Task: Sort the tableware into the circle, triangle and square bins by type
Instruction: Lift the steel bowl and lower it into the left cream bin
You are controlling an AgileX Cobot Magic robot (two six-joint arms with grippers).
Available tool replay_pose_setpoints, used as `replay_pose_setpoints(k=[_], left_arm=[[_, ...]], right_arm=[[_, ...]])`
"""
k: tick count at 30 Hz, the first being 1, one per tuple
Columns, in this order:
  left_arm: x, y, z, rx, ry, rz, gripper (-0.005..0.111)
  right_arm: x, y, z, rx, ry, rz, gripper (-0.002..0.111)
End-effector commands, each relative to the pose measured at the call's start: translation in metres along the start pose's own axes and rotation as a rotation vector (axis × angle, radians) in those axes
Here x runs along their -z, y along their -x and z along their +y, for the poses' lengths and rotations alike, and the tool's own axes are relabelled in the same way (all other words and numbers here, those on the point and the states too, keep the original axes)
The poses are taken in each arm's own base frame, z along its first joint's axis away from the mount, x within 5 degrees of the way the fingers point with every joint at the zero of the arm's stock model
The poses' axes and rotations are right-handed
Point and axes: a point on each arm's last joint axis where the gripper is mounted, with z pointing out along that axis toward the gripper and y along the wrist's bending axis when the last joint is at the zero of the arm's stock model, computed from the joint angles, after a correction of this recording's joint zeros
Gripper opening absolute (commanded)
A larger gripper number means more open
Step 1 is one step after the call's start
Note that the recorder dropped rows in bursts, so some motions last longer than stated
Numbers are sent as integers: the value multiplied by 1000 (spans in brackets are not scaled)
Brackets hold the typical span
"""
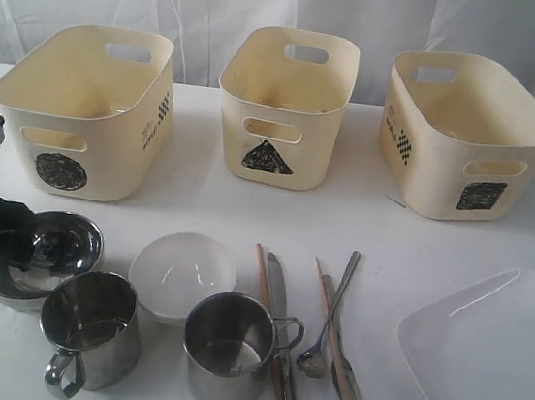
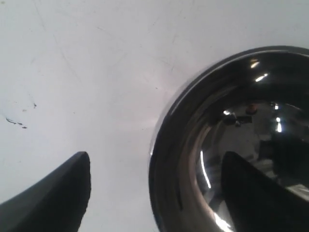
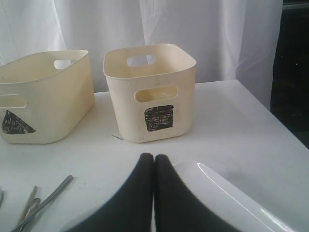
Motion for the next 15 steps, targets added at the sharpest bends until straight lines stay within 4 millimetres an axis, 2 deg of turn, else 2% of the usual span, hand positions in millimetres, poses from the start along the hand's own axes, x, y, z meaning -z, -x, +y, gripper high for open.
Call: replay_pose_setpoints(k=[1, 5, 7, 9, 13, 14, 15], left_arm=[[-6, 0, 0, 9, -5, 20, 77], [-16, 0, 1, 28, -10, 38, 77], [-22, -1, 0, 61, -26, 52, 72], [-29, -2, 1, 78, -32, 70, 60], [-30, 0, 2, 80, -25, 52, 9], [-30, 0, 2, 77, -23, 52, 0], [-30, 0, 2, 73, -20, 50, 0]], right_arm=[[0, -1, 0, -1, 2, -5, 0], [0, -1, 0, -1, 2, -5, 0], [0, -1, 0, -1, 2, -5, 0], [0, -1, 0, -1, 2, -5, 0], [0, -1, 0, -1, 2, -5, 0], [0, -1, 0, -1, 2, -5, 0], [0, -1, 0, -1, 2, -5, 0]])
